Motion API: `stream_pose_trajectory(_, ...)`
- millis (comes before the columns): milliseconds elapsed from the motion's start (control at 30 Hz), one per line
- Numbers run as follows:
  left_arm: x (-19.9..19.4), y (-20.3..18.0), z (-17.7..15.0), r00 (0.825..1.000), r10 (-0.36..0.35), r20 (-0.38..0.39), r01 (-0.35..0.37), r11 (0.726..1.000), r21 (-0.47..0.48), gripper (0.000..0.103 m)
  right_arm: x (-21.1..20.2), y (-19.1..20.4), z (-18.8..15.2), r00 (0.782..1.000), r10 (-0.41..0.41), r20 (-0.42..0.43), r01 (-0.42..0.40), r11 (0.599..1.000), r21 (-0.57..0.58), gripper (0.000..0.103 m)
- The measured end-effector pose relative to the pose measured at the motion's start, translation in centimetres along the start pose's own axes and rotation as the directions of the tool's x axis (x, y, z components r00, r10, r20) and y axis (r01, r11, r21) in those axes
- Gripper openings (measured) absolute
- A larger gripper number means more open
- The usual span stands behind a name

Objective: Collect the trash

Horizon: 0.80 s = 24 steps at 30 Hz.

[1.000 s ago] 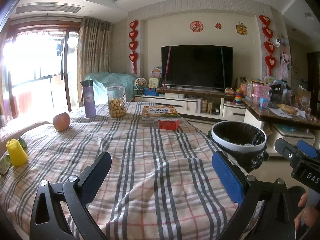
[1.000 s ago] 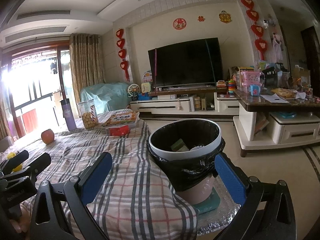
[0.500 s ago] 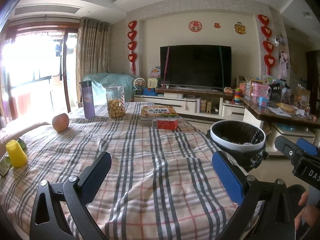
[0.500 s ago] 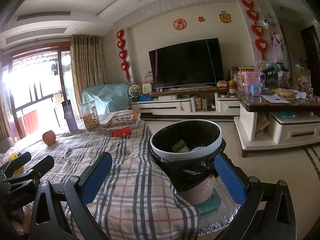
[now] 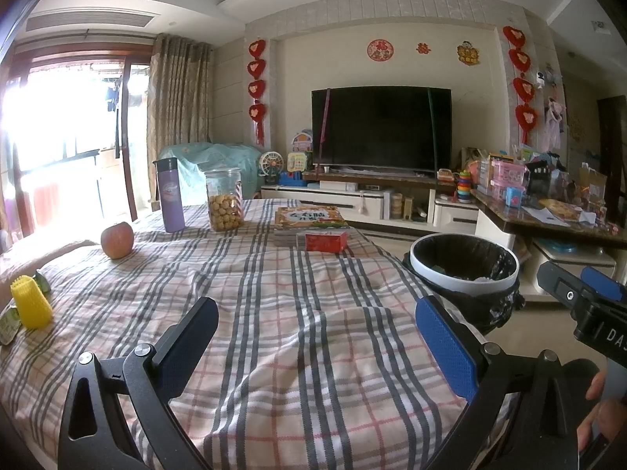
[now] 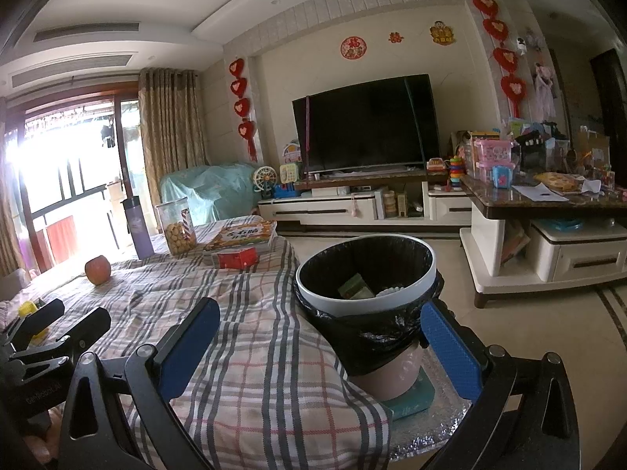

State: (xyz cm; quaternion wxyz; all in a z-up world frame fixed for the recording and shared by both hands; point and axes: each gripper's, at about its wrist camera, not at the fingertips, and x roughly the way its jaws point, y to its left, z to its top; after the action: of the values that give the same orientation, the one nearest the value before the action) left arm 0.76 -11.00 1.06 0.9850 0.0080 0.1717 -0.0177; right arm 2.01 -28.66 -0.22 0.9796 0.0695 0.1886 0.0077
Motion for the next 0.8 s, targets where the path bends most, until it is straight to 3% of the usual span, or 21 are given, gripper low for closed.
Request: stream_pose_trajectory(800, 0.23, 0.04, -0.13, 1.000, 0.000, -0.003, 0.000, 1.000, 0.006, 0.102, 0.31, 0.40, 0.21, 1.000, 0.013, -0.005, -0.013, 1.000, -0.003, 0.103)
